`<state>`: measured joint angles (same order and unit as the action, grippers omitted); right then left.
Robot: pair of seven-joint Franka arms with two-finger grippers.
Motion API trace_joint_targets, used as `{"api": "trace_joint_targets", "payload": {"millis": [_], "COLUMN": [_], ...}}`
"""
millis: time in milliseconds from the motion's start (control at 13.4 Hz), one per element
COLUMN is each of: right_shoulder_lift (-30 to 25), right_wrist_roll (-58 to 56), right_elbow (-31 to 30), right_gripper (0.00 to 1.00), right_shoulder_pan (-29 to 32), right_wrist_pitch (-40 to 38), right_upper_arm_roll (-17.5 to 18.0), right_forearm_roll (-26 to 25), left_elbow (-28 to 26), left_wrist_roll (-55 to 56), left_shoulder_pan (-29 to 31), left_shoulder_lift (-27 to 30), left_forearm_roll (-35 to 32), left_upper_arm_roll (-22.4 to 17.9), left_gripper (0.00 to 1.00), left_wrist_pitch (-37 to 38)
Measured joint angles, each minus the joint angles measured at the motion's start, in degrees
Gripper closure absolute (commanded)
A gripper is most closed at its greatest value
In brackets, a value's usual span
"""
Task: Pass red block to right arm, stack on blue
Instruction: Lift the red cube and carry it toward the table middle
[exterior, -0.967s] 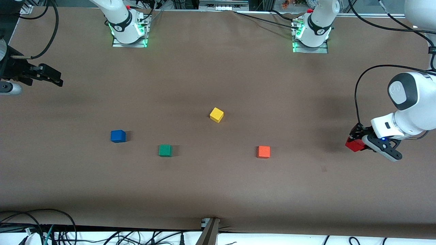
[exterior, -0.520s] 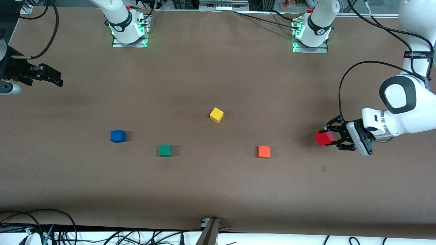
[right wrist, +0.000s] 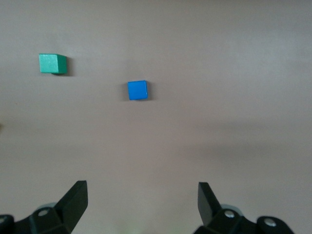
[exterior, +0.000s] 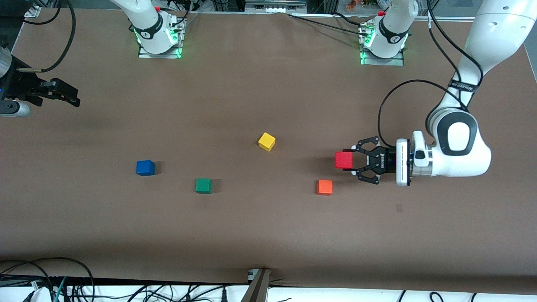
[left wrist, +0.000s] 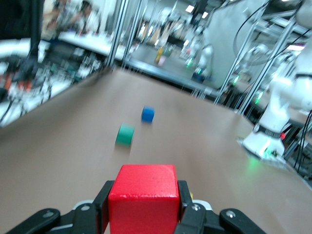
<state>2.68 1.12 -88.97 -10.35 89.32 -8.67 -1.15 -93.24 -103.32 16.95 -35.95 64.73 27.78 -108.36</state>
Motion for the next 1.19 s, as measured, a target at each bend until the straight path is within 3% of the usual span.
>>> {"api": "trace_joint_targets", "payload": {"millis": [149,372,967,1190], "right_shoulder_lift": [0.18,1.71,5.65,5.88], "right_wrist_roll": [-0.04,-0.31,-0.87,-2.62], "right_elbow": [-0.01,-0.02,-0.04,-0.04], "right_gripper": [0.0,0.0,0.0,0.0], "right_shoulder_pan": [-0.16,-0.32,-2.58,-2.63], "right_wrist_pitch": [1.13,1.22,-4.6,-7.58], "right_upper_arm_roll": [0.03,0.14,0.28,0.21], "right_forearm_roll": [0.01,0.01,0.52,10.04], "left_elbow": [4.31,8.55,9.44,9.55], "left_wrist_roll": [-0.86,-1.67,-6.43,-6.48], "left_shoulder_pan": [-1.41,-6.62,-11.17,-11.27], "left_shoulder_lift": [-1.68,-1.82,-2.86,-2.86], "left_forearm_roll": [3.46,7.17,12.63,12.63], "left_upper_arm_roll": [3.22,3.88,3.84,3.83], "left_gripper": [1.0,1.0,1.0,1.0], "left_wrist_pitch": [0.25,-0.16,-6.05,-6.05]}}
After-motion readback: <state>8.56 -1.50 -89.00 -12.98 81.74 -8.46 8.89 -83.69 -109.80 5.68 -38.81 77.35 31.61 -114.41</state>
